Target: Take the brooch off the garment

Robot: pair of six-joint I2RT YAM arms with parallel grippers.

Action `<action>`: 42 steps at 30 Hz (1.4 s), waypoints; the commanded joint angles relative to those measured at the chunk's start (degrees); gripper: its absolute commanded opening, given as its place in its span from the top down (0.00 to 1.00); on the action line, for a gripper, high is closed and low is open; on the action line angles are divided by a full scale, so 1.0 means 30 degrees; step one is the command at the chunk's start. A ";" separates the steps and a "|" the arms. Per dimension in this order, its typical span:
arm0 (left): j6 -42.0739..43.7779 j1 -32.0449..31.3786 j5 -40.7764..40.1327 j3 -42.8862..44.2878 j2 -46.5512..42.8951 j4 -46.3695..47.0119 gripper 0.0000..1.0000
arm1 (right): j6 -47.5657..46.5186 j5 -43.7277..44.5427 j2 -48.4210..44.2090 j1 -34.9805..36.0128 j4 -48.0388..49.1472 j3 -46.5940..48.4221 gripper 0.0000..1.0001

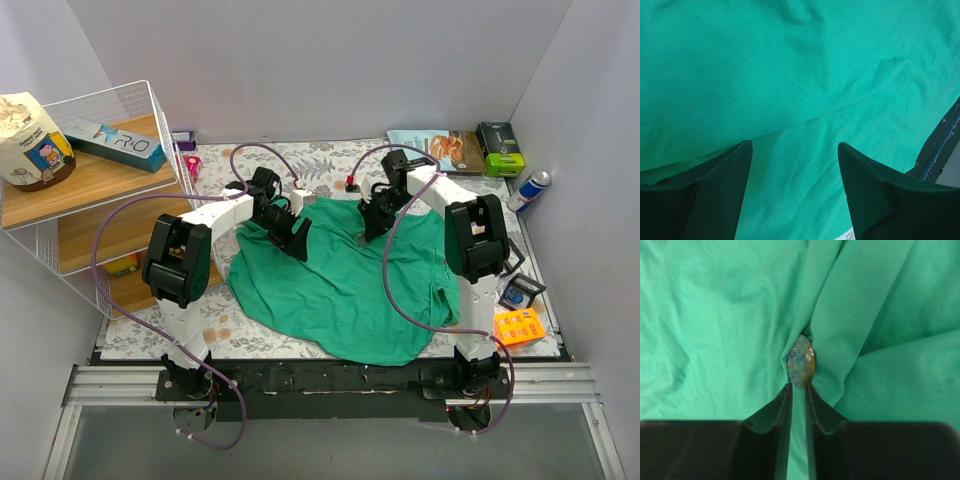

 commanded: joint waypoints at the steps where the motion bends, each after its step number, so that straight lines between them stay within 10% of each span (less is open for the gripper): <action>1: 0.0341 0.0076 0.0139 0.0078 -0.1244 0.0007 0.32 | 0.0549 0.0467 0.0410 0.0221 0.0601 0.0928 0.81; 21: 0.0282 0.0076 0.0959 0.0839 -0.0776 0.0008 0.32 | 0.1956 0.1203 0.1523 0.0660 0.1568 0.1309 0.55; 30: 0.0342 0.0076 0.0989 0.0898 -0.0776 -0.0081 0.32 | 0.2161 0.0763 0.1758 0.1070 0.1480 0.1751 0.14; 42: 0.0488 0.0076 0.1106 0.1044 -0.0688 -0.0140 0.32 | 0.2425 0.4892 0.1027 0.1422 0.3179 0.1193 0.37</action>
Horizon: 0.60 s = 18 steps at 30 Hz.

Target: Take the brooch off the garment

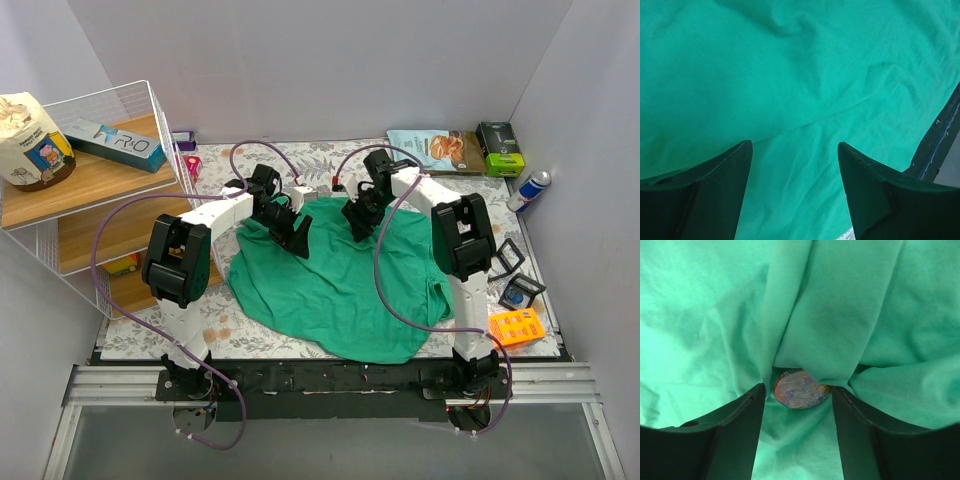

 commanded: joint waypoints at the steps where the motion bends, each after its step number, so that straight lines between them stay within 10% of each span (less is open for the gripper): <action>1: 0.0349 0.0076 0.0537 0.0636 -0.0659 -0.0132 0.32 | -0.0096 0.2176 -0.0548 0.0089 0.1489 -0.0162 0.39; 18: -0.0061 0.0105 0.1183 0.0666 -0.0512 0.0425 0.32 | 0.0021 0.3847 -0.2307 -0.0174 0.1929 -0.0339 0.53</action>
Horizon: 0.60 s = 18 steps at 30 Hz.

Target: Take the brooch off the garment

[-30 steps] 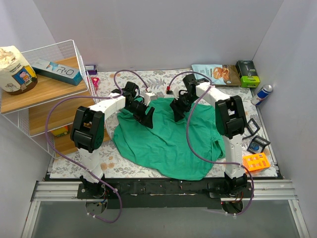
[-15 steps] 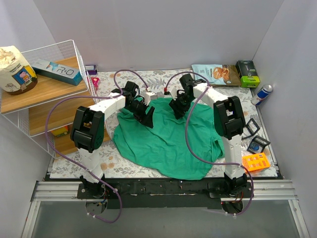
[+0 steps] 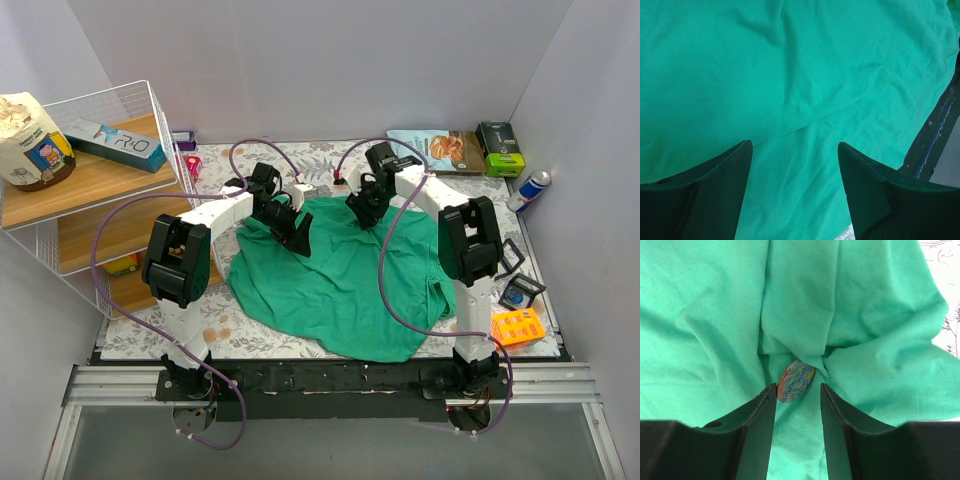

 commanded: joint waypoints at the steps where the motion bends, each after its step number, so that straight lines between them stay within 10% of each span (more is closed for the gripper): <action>1: 0.0034 0.0076 0.0607 0.0433 -0.0548 0.0294 0.32 | 0.0050 0.0904 -0.0937 -0.0371 0.0836 0.0113 0.53; 18: -0.0288 0.0076 0.0900 0.0608 -0.0285 0.0586 0.32 | 0.0109 0.0788 -0.1055 -0.0782 0.0925 -0.0091 0.85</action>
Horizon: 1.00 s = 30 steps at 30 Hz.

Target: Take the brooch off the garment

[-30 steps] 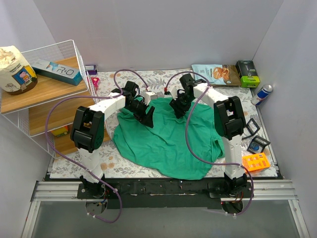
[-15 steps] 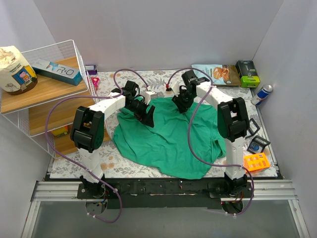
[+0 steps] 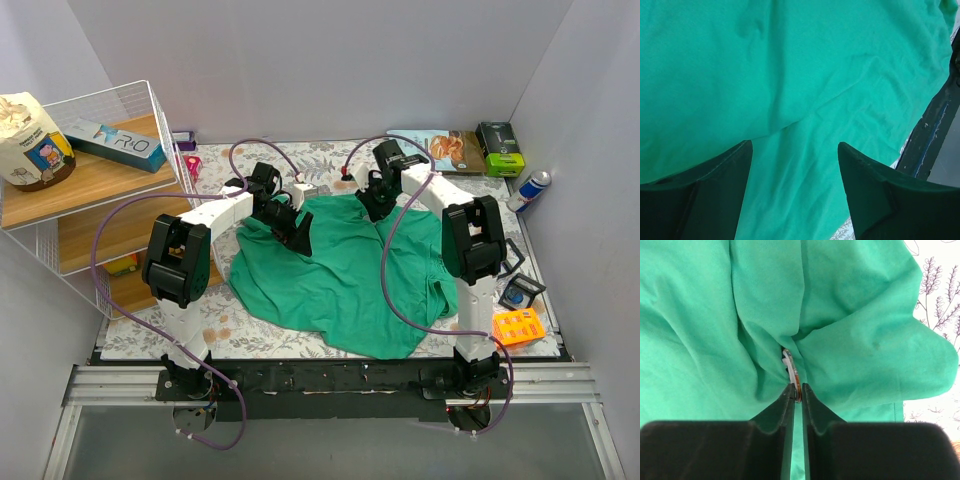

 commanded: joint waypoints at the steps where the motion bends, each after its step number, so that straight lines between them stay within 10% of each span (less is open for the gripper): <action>1: -0.0099 0.0076 0.0725 0.0695 -0.0285 0.0463 0.32 | -0.0080 -0.0320 -0.0989 -0.0075 0.0430 -0.0055 0.95; 14: -0.1679 0.0076 0.3420 0.1546 -0.1221 0.4822 0.32 | -0.0227 -0.5475 -0.3770 0.0013 -0.0886 0.0616 0.99; 30: -0.2473 -0.2411 0.3304 0.1460 0.0095 1.1503 0.31 | 0.0651 -0.4481 -0.6232 0.0481 -0.2502 0.0209 0.99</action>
